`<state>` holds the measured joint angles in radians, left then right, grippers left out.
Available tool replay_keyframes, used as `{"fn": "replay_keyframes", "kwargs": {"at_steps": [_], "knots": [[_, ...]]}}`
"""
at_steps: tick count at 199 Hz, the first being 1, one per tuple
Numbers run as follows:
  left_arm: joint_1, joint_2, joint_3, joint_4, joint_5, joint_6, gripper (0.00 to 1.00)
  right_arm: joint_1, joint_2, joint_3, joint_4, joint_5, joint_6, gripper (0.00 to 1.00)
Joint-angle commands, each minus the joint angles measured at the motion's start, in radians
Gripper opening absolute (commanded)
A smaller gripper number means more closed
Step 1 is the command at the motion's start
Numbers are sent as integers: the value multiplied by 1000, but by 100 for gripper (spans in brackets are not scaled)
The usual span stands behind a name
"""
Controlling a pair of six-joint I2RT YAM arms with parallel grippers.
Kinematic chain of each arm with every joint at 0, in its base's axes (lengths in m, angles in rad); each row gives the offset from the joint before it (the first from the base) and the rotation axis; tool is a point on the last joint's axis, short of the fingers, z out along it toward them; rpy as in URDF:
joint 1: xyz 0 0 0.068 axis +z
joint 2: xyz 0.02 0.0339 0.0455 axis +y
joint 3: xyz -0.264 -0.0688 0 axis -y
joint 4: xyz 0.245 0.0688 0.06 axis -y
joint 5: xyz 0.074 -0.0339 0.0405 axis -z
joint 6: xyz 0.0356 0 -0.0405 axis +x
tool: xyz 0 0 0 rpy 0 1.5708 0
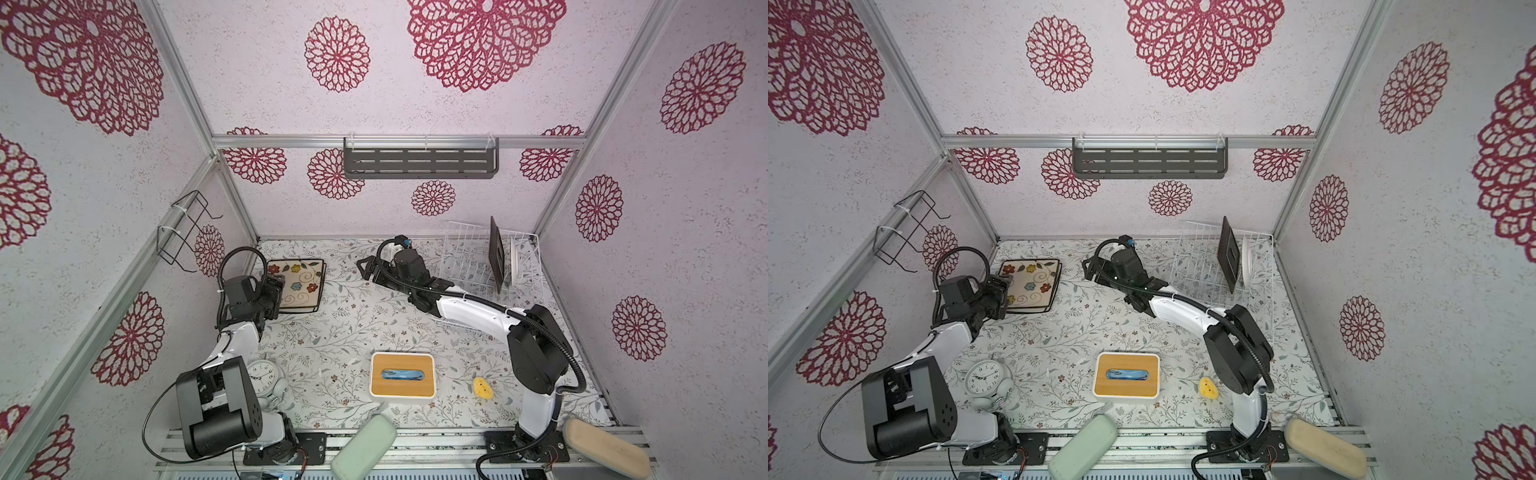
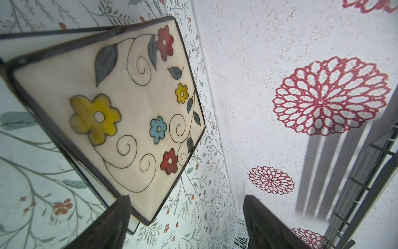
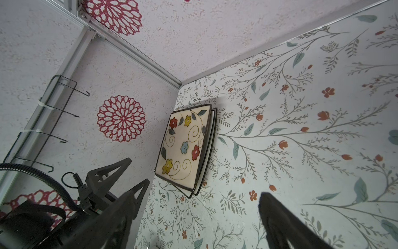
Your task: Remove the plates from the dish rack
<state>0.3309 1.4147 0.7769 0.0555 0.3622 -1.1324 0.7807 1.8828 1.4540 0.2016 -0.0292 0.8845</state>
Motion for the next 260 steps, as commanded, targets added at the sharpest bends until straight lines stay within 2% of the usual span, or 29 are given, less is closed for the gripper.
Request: {"fn": "replay_keyframes", "kwargs": {"at_steps": [1,46,81,109,147,201,260], "knots": [[25,-1,41,-88,-16,98,86,3,-12,19,12,-9,18,93],[33,35,136,-270,-76,265,89,5,37,31,16,-52,40,92],[17,78,256,-436,-63,388,87,0,60,18,41,-60,54,92],[-108,67,346,-548,-159,449,86,-18,60,14,34,-63,51,93],[-210,158,468,-660,-128,485,85,-53,22,-49,51,-56,54,93],[-343,289,528,-668,-170,499,65,-98,-50,-145,71,-25,46,93],[-442,466,642,-703,-210,537,63,-104,-68,-158,69,-19,39,93]]}}
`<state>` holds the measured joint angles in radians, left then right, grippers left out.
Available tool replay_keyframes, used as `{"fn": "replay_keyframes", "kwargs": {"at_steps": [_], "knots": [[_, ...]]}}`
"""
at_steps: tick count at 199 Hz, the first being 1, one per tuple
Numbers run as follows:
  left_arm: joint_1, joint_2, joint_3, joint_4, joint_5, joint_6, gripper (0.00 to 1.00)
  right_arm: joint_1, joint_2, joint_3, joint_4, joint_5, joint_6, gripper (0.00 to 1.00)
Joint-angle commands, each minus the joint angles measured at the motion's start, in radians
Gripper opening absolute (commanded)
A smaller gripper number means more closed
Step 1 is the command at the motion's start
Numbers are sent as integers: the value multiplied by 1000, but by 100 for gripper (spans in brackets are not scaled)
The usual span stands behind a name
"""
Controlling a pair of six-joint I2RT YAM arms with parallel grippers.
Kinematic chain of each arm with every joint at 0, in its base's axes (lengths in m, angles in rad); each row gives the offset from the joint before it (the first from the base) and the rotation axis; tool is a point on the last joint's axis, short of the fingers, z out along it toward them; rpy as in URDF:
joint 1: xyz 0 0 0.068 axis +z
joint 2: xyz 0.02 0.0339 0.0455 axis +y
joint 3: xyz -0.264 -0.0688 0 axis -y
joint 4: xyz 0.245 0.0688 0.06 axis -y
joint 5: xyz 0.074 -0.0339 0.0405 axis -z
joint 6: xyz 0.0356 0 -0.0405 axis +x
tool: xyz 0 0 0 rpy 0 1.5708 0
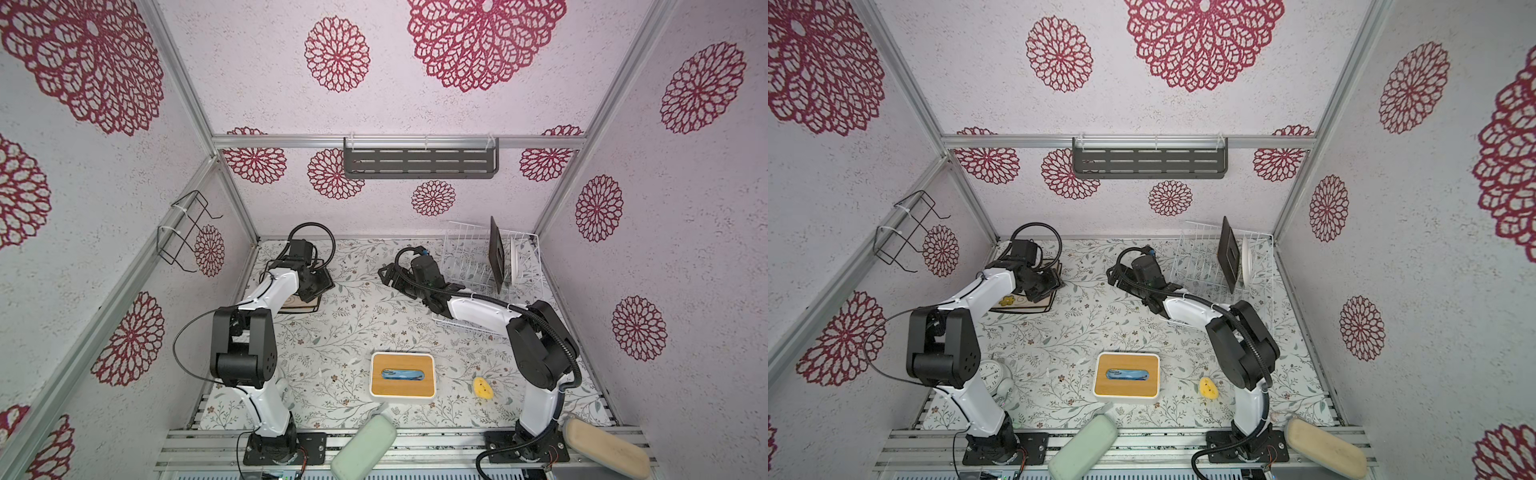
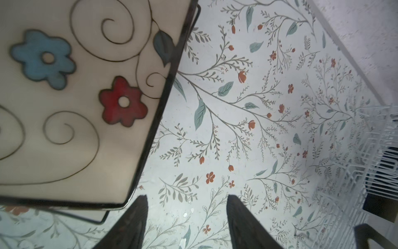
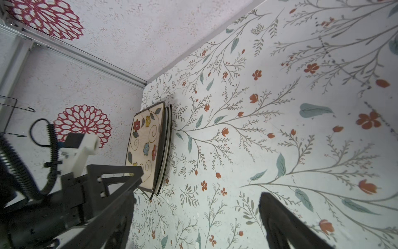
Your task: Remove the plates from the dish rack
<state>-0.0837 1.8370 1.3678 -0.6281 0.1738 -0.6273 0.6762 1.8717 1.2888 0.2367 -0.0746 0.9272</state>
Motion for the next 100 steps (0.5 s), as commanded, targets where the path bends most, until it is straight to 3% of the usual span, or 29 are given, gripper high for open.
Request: {"fn": "replay_keyframes", "kwargs": {"at_steps": [1,70,100], "knots": [[-29,46,52,-21,-22,32,63,0,-58,6,33,26,-4,93],[-45,188,119,-111,-70,57,62,-4,-57,7,28,26,-4,93],[-47,173,98,-124,-107,50,63,-4,-58,6,41,15,-7,93]]}}
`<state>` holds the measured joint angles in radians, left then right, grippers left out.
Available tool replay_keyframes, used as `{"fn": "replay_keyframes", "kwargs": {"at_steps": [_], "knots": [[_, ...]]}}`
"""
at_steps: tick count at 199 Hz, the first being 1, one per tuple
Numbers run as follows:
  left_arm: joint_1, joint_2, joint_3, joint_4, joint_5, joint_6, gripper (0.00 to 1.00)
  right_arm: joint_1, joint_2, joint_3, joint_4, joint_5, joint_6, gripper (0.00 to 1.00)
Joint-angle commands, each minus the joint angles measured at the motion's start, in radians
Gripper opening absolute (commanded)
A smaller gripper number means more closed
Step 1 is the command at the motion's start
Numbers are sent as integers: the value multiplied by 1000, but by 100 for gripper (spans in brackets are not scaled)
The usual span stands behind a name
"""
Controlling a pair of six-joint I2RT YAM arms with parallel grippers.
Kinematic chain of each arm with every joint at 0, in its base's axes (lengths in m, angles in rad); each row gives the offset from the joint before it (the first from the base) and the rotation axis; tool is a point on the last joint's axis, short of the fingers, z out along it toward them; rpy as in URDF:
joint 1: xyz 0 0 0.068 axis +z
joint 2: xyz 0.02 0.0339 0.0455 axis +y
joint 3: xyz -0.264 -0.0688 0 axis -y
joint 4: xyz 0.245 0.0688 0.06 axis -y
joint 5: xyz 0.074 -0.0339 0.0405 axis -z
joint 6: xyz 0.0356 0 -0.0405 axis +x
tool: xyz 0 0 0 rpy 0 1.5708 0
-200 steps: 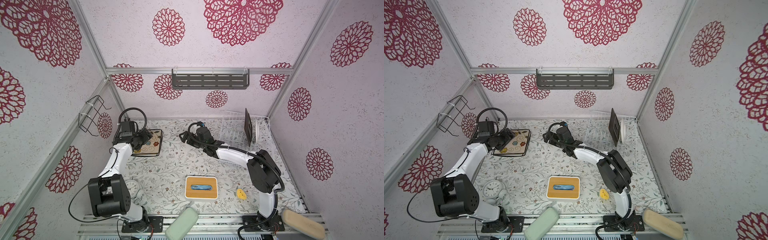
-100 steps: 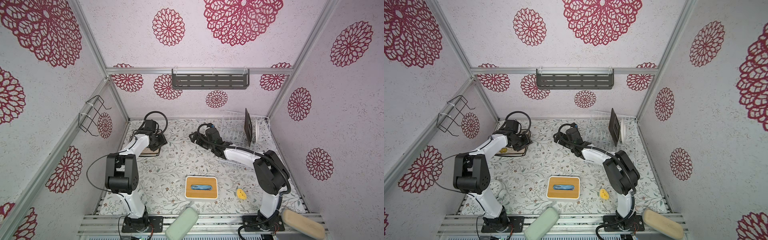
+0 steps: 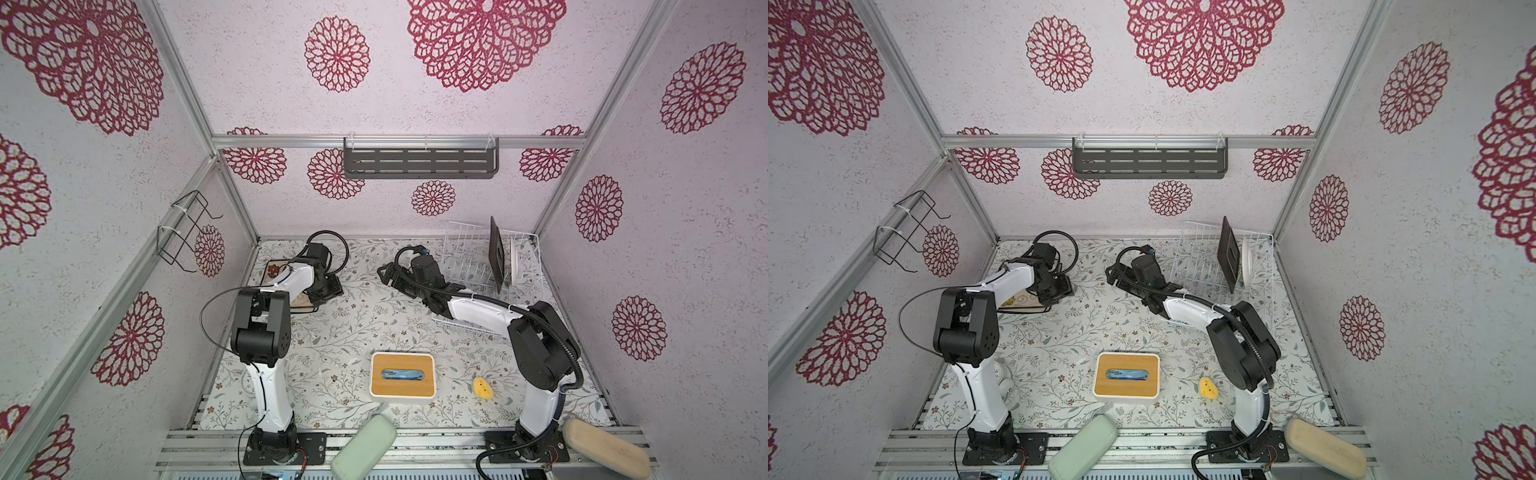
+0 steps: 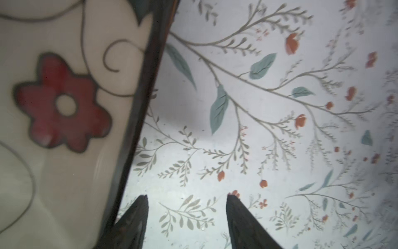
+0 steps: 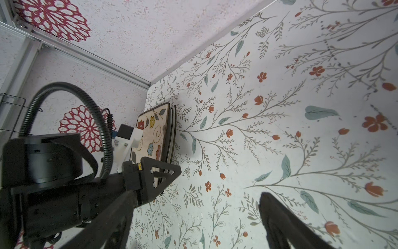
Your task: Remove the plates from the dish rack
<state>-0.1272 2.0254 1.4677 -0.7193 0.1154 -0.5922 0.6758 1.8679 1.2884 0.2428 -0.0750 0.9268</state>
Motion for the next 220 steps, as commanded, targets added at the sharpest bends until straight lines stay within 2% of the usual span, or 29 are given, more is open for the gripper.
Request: {"fn": "replay_keyframes", "kwargs": {"at_steps": [1,43,89,102,139,155,177,205,220], "knots": [[-3,-17,-4,-31,-51,15,63,-4,-53,6,35,15,-6,93],[4,-52,-21,-23,-73,1,64,-4,-57,5,33,16,-8,94],[11,-51,-32,3,-46,-26,66,-3,-61,2,29,18,-10,93],[17,-106,-62,45,-17,-54,66,-5,-63,5,21,21,-11,93],[3,-190,-65,49,16,-40,67,-3,-71,11,10,23,-25,94],[12,-243,-46,10,-26,-7,70,-4,-65,13,9,24,-26,93],[73,-274,11,-104,-54,40,71,-2,-53,12,23,16,-15,93],[142,-263,85,-237,-240,122,72,-2,-34,16,36,-2,-9,93],[175,-256,99,-252,-307,141,72,-3,-12,40,15,-10,-19,93]]}}
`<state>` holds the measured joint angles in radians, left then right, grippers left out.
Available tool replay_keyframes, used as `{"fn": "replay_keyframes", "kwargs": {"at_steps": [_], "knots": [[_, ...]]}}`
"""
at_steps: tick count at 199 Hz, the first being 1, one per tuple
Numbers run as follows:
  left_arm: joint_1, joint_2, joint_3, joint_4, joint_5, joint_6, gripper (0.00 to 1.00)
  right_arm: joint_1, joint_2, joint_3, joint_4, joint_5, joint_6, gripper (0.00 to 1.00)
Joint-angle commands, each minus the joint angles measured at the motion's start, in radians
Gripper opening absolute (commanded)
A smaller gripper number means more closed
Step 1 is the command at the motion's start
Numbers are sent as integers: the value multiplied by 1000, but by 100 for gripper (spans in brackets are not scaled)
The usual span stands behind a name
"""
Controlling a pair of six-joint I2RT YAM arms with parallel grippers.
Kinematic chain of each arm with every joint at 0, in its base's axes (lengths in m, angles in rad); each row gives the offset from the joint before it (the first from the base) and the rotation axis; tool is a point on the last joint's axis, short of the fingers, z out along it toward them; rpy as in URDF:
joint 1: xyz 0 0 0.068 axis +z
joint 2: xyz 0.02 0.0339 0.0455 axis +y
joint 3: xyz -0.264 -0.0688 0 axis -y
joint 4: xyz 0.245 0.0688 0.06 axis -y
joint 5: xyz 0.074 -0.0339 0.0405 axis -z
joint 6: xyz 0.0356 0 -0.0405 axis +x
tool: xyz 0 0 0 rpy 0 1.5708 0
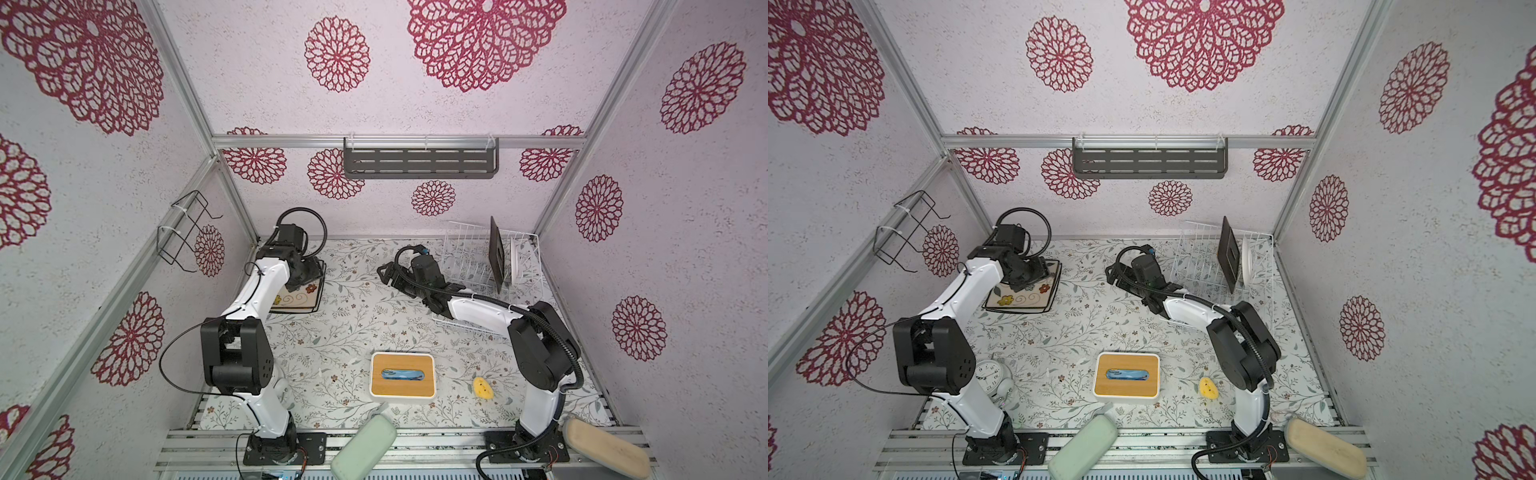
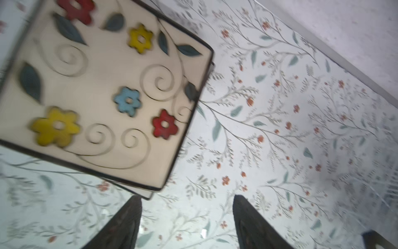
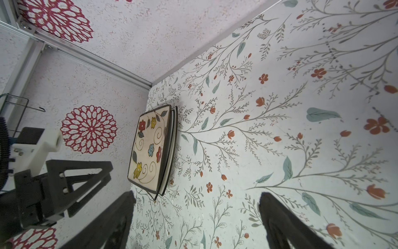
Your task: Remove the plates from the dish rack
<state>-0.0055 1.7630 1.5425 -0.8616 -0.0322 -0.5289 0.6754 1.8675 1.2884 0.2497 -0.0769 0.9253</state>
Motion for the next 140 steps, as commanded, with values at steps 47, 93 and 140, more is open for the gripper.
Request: {"fn": "replay_keyframes", "kwargs": {"at_steps": [47,93,140], "knots": [[153,75,76,-148,-244,130,67,14,65,147,-70,-45,-32,91],[191,158,112,-119,-357,117,64,44,124,212,-104,-62,-23,91],[232,238,136,-59,-282,129,78,49,131,259,-160,-82,-51,90]]}}
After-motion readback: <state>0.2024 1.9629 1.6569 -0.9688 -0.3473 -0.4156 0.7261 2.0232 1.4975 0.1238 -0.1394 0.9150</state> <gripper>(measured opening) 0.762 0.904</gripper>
